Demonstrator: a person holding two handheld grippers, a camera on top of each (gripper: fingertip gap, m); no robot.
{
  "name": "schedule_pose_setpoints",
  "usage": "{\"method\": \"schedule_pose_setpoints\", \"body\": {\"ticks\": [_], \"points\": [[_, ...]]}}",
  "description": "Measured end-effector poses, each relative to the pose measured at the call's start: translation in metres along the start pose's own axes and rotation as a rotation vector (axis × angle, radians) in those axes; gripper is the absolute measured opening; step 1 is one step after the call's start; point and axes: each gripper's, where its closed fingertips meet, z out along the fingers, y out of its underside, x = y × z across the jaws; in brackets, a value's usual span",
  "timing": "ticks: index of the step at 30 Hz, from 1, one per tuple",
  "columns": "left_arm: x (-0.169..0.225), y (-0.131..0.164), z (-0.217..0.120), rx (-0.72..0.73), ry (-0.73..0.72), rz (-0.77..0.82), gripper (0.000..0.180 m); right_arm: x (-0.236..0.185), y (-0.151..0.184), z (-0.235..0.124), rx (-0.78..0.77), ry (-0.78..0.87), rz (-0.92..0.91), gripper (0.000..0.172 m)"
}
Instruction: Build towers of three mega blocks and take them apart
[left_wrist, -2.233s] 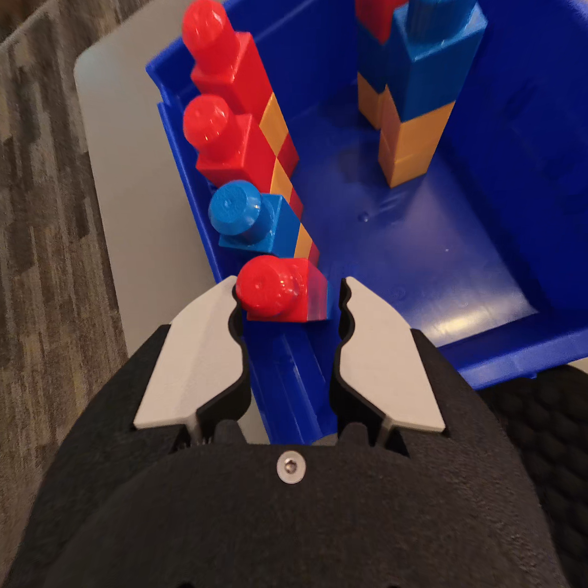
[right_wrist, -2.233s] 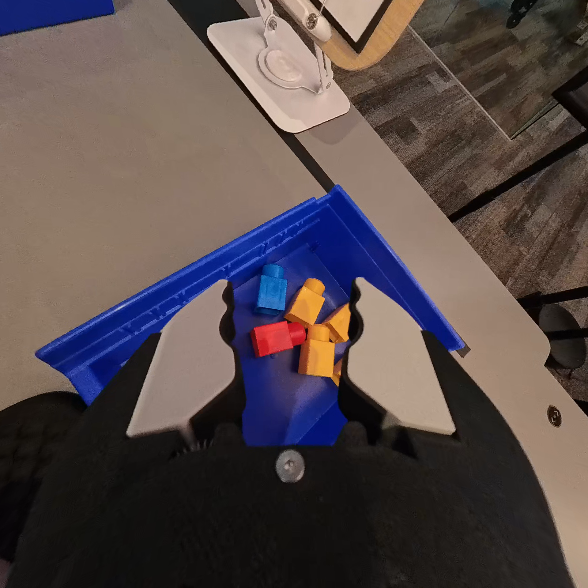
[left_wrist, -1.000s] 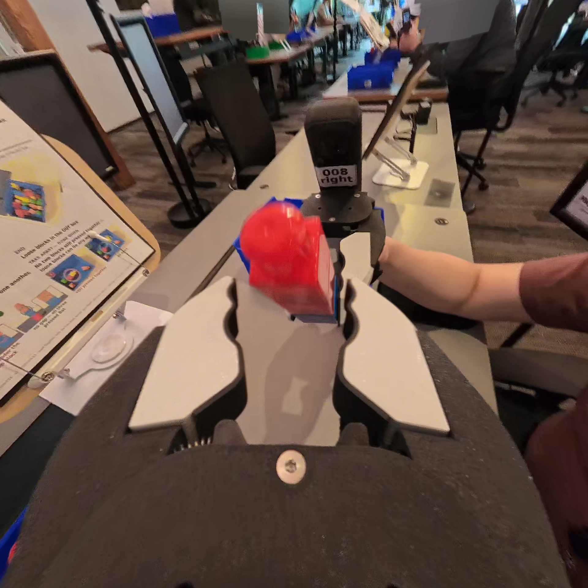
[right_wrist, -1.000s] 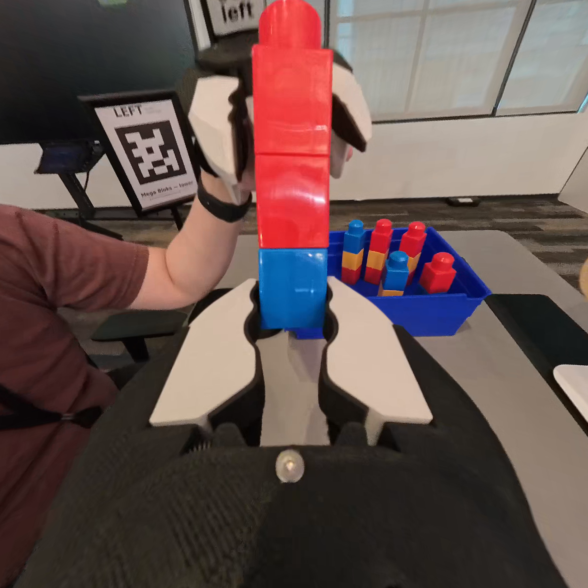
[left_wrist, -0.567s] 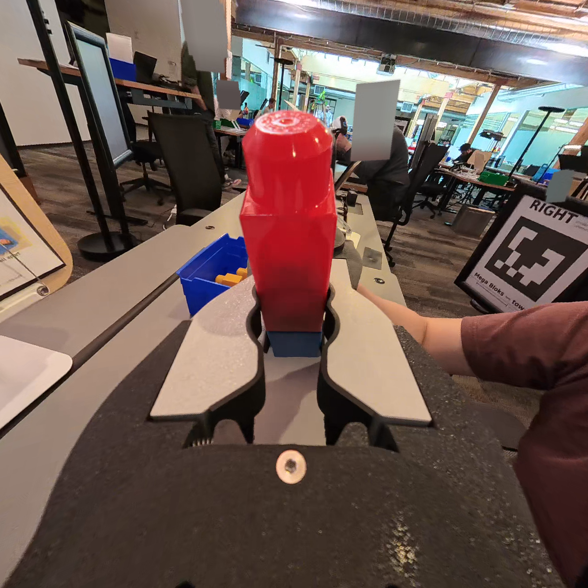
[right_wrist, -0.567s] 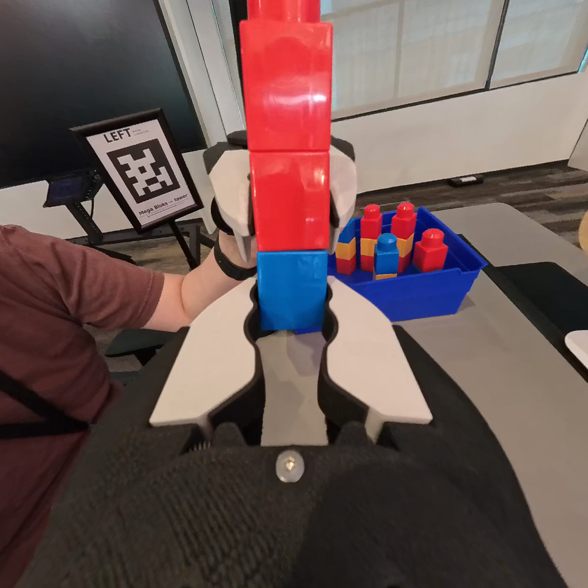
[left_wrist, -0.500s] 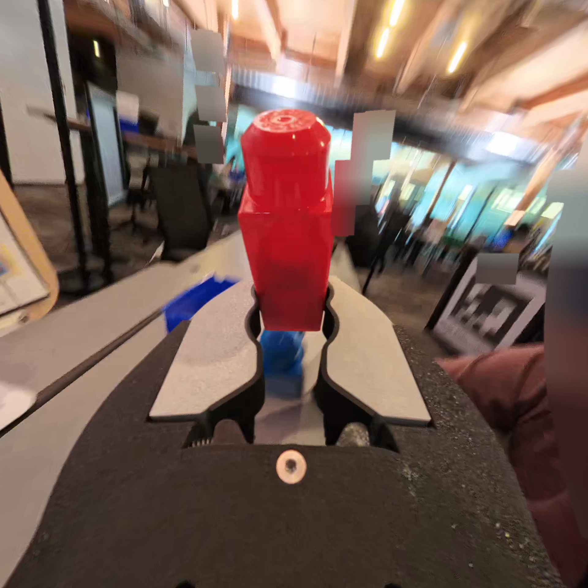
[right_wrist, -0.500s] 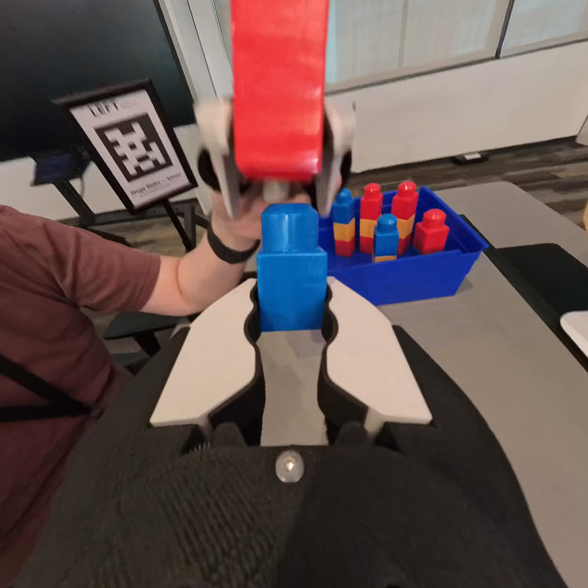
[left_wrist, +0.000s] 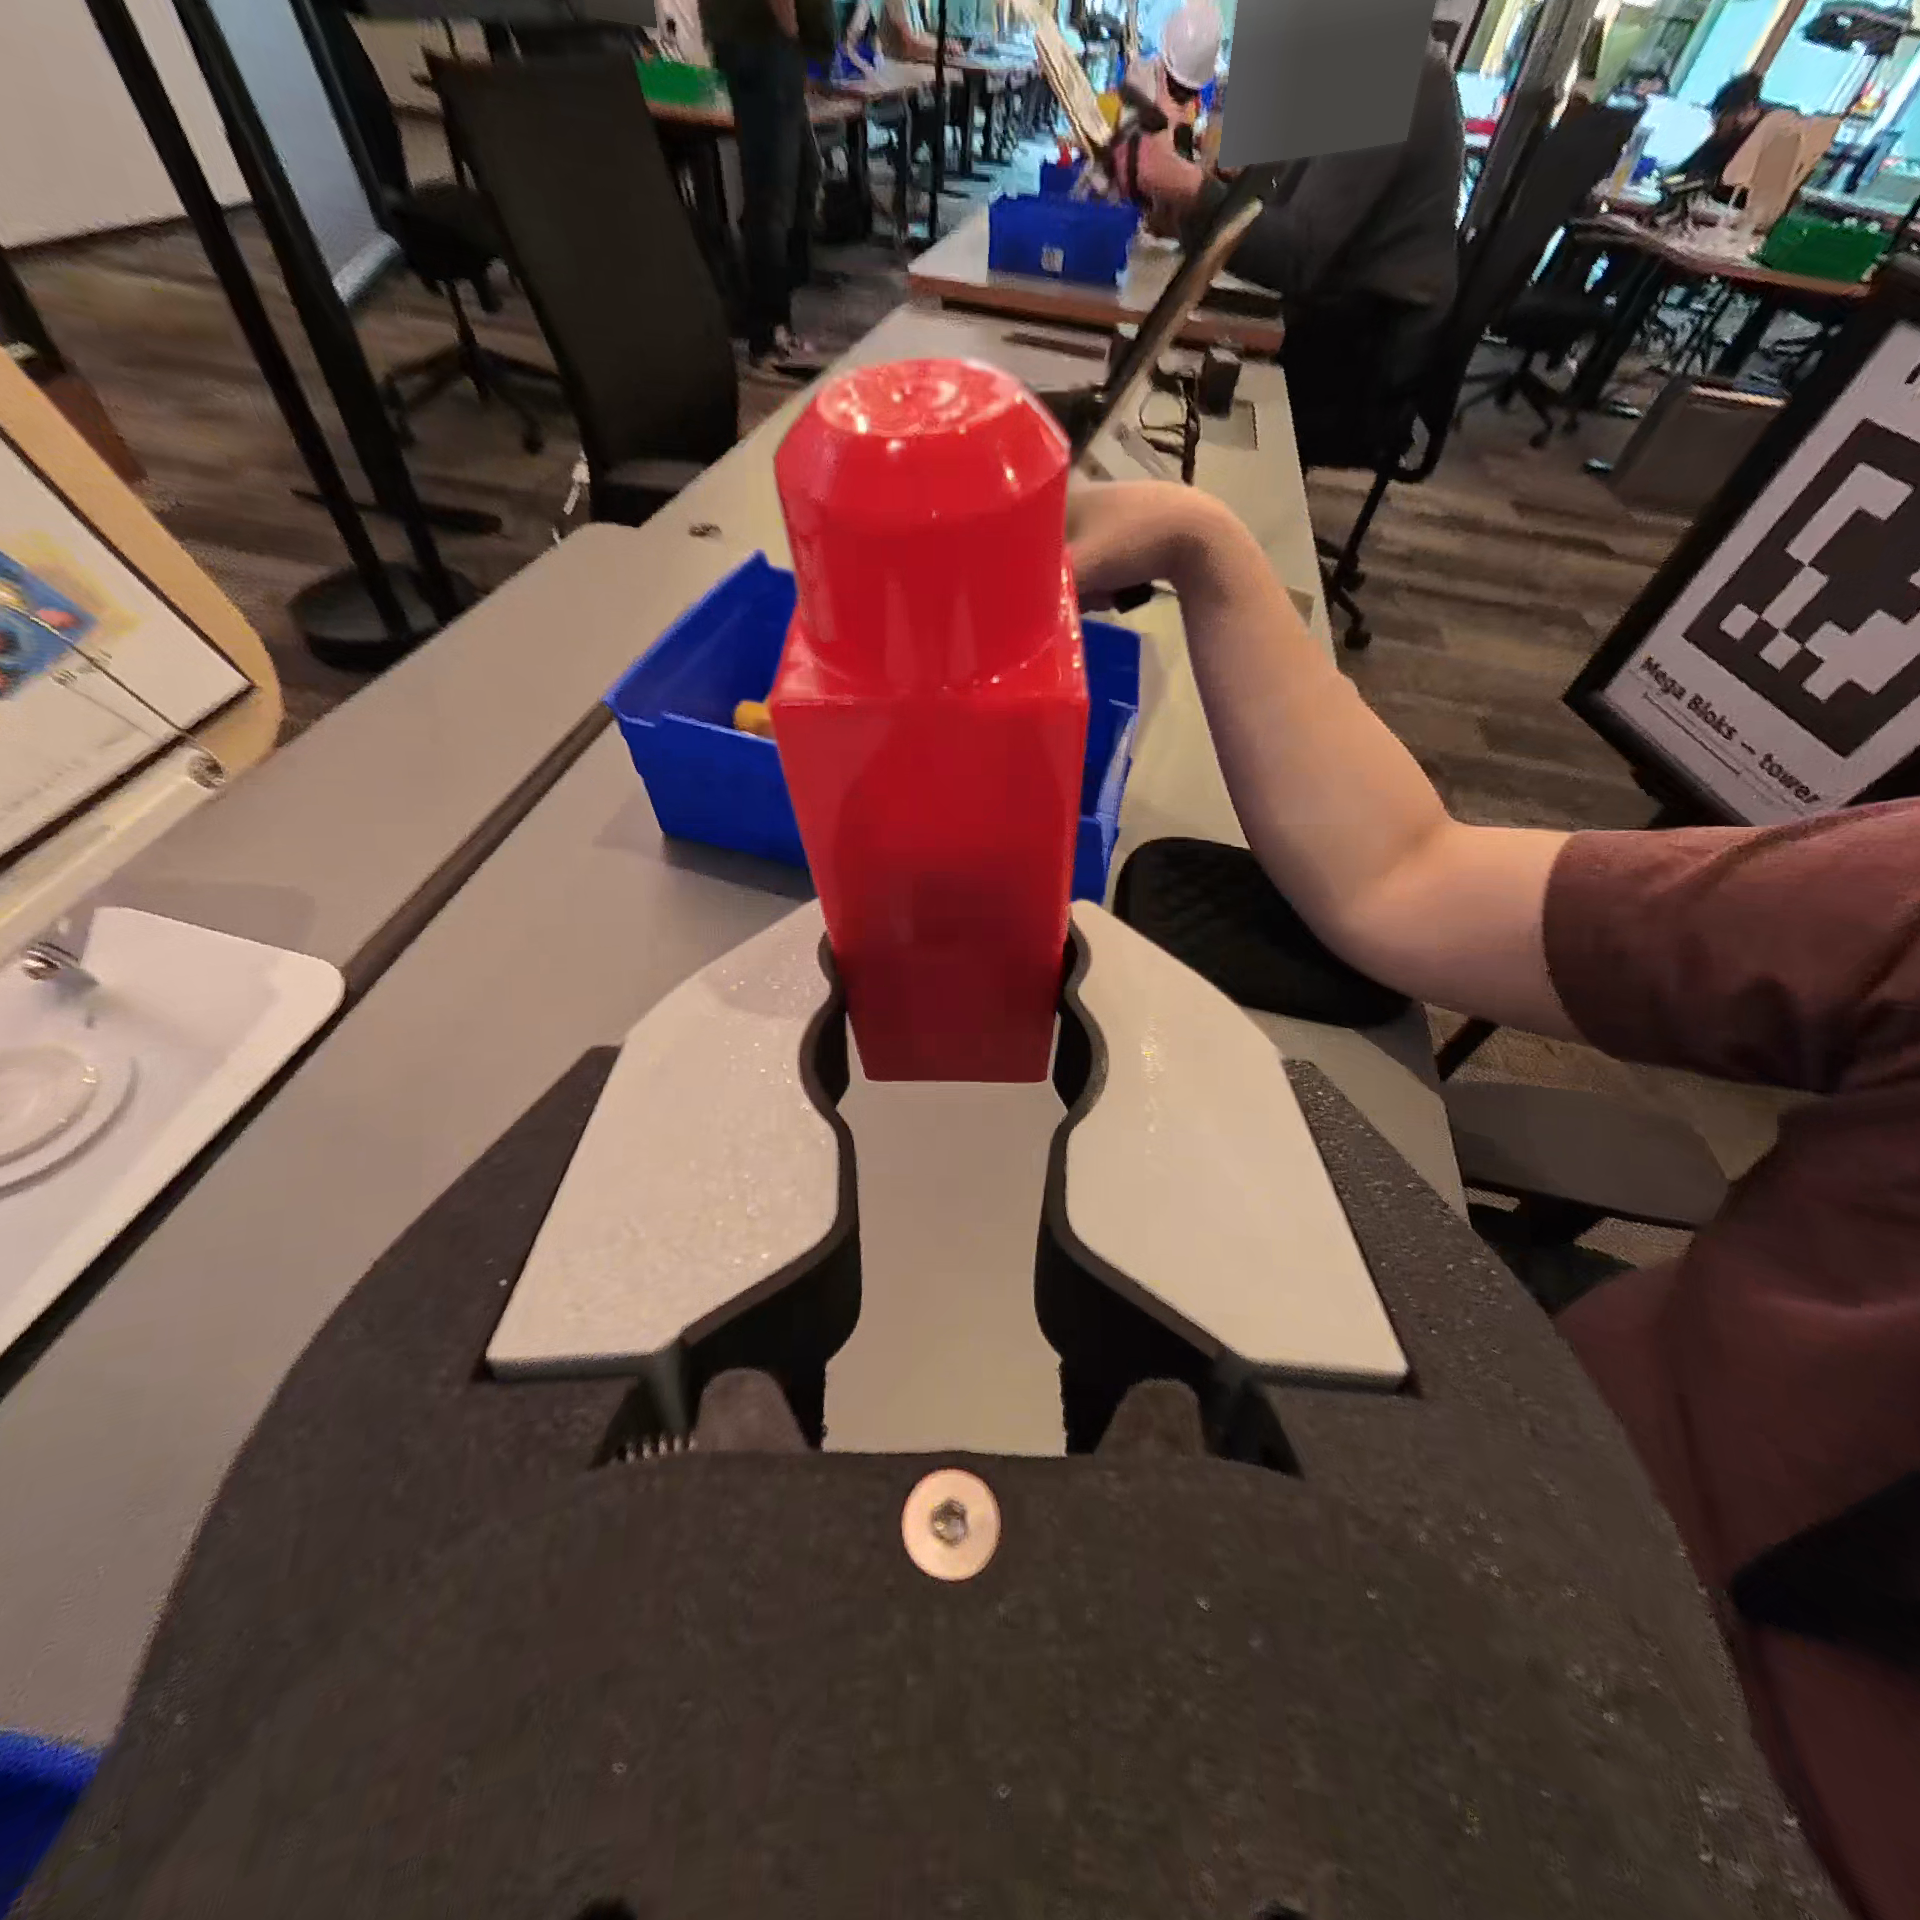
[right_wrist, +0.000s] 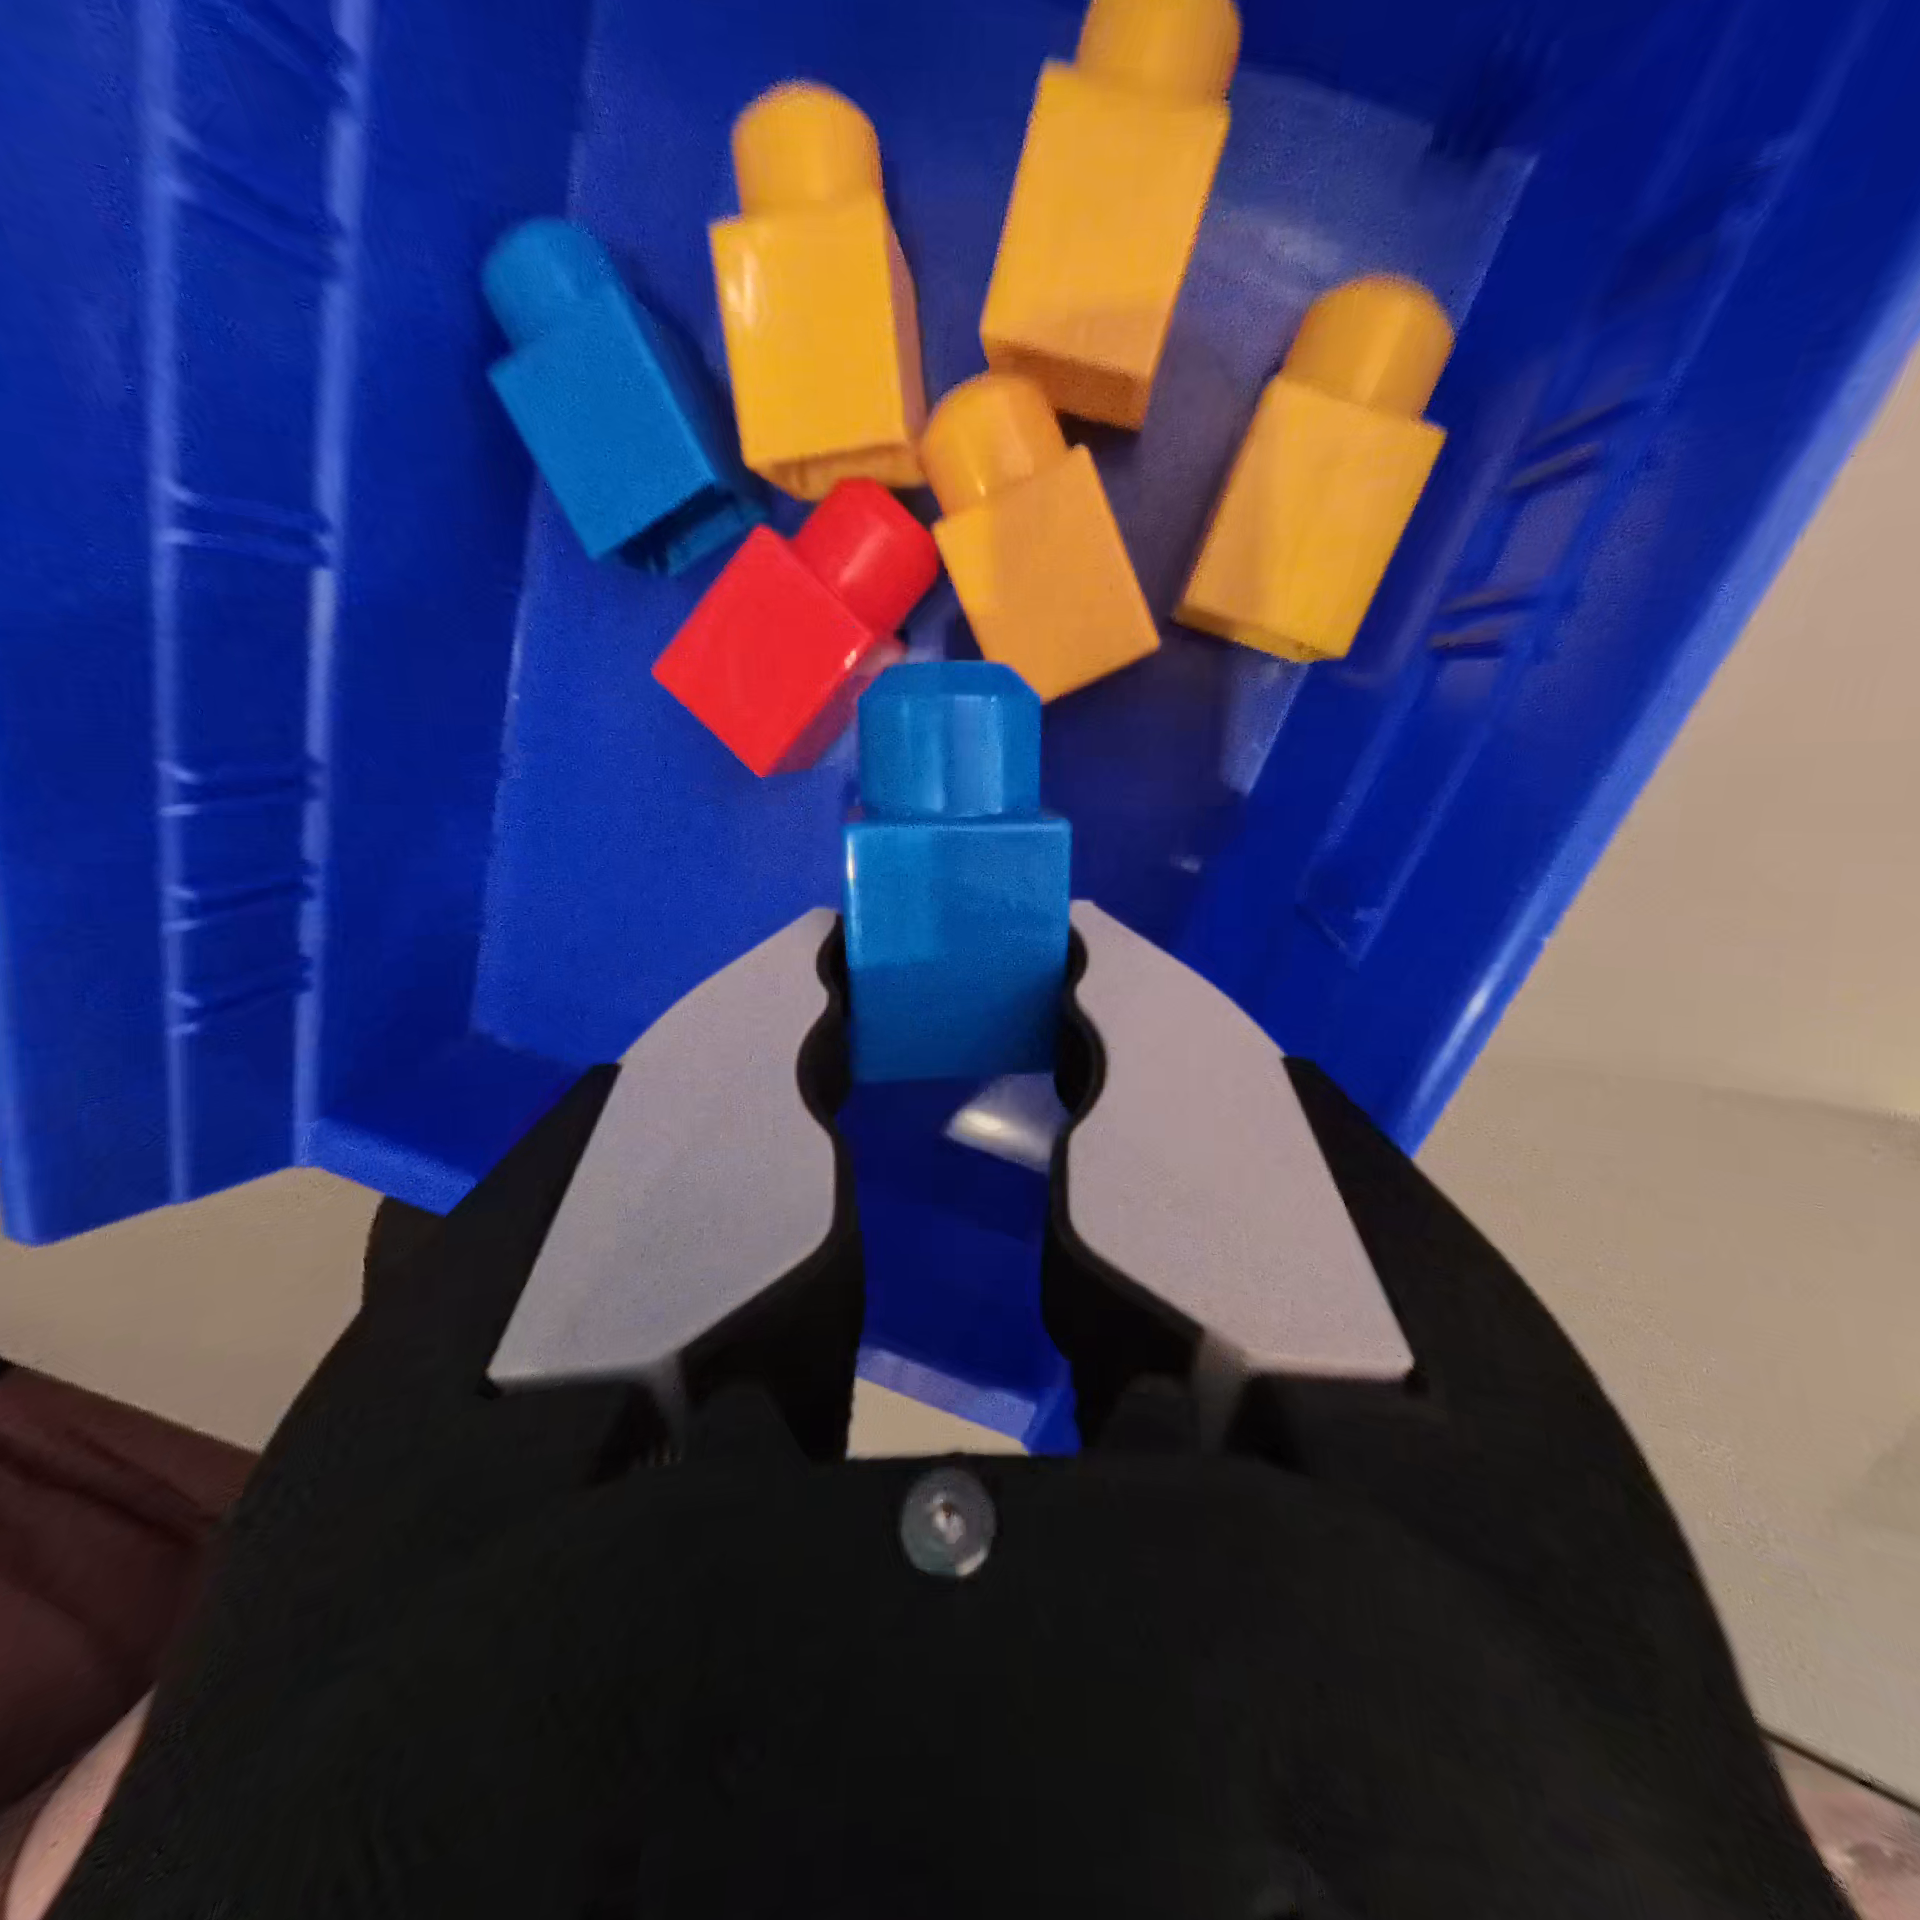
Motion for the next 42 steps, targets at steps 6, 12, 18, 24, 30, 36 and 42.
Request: {"method": "schedule_pose_setpoints", "body": {"ticks": [6, 12, 18, 24, 30, 36, 42], "points": [[0.004, 0.013, 0.02, -0.072, 0.027, -0.024, 0.036, 0.003, -0.023, -0.003, 0.042, 0.145, -0.065, 0.058], [-0.004, 0.035, 0.042, -0.18, -0.022, -0.027, 0.036, -0.121, -0.098, -0.1, 0.62, -0.009, -0.403, 0.063], [0.003, 0.048, 0.057, -0.236, 0.034, -0.055, 0.036, -0.349, -0.08, -0.157, 0.961, -0.749, -0.842, 0.065], [0.018, 0.057, 0.064, -0.278, 0.129, -0.078, 0.036, -0.391, -0.064, -0.115, 0.748, -0.906, -0.928, 0.038], [0.031, 0.079, 0.074, -0.394, 0.204, -0.078, 0.036, -0.338, -0.099, -0.155, 0.908, -1.051, -0.636, 0.037], [0.029, 0.053, 0.063, -0.252, 0.234, -0.132, 0.035, -0.122, -0.126, -0.097, 0.727, 0.022, -0.399, 0.037], [0.028, 0.046, 0.052, -0.223, 0.239, -0.146, 0.036, -0.053, -0.087, 0.013, 0.261, -0.058, -0.249, 0.037]]}}
